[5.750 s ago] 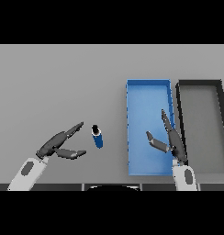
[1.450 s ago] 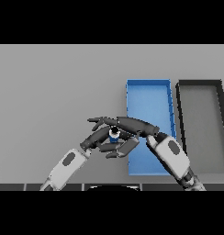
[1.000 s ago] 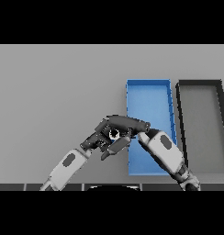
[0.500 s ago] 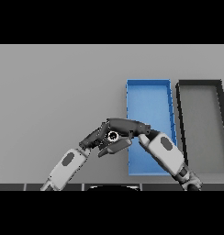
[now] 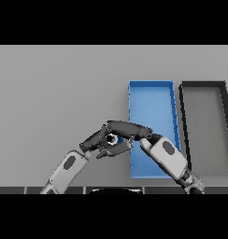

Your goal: Pick up the blue pipe and place it into the blue bin.

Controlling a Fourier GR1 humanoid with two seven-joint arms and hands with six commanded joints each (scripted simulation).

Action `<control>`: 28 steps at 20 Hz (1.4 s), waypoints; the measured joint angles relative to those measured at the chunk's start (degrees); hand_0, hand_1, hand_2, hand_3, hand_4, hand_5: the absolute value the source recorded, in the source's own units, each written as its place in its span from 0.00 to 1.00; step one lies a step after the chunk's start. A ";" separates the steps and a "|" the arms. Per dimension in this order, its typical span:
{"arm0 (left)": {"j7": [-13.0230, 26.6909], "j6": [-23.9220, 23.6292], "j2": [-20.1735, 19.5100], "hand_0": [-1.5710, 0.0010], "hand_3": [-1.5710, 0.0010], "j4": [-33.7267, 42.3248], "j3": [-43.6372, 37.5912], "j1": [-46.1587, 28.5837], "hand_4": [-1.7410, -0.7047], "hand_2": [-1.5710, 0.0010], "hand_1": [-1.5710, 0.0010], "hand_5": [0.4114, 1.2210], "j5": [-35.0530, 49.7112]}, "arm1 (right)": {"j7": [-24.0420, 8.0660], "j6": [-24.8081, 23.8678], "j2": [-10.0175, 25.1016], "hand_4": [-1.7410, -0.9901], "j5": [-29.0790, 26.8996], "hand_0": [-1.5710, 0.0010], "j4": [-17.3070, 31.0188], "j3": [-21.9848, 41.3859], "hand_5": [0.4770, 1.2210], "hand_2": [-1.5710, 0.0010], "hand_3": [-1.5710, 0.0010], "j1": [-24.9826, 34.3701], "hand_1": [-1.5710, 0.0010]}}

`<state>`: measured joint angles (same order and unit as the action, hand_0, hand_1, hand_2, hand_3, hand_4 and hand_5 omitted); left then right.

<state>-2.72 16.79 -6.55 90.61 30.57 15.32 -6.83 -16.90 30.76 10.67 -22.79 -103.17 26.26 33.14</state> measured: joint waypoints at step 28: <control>10.17 0.09 -0.37 1.00 1.00 3.24 -1.26 -3.54 0.82 1.00 1.00 0.09 3.66 | -7.95 -21.32 12.92 0.32 -22.39 0.00 19.64 -19.04 1.00 0.00 0.00 28.52 0.00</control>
<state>7.44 16.88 -6.92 93.86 29.30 11.78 -3.17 -24.86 9.44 23.60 -45.18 -83.53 7.22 61.66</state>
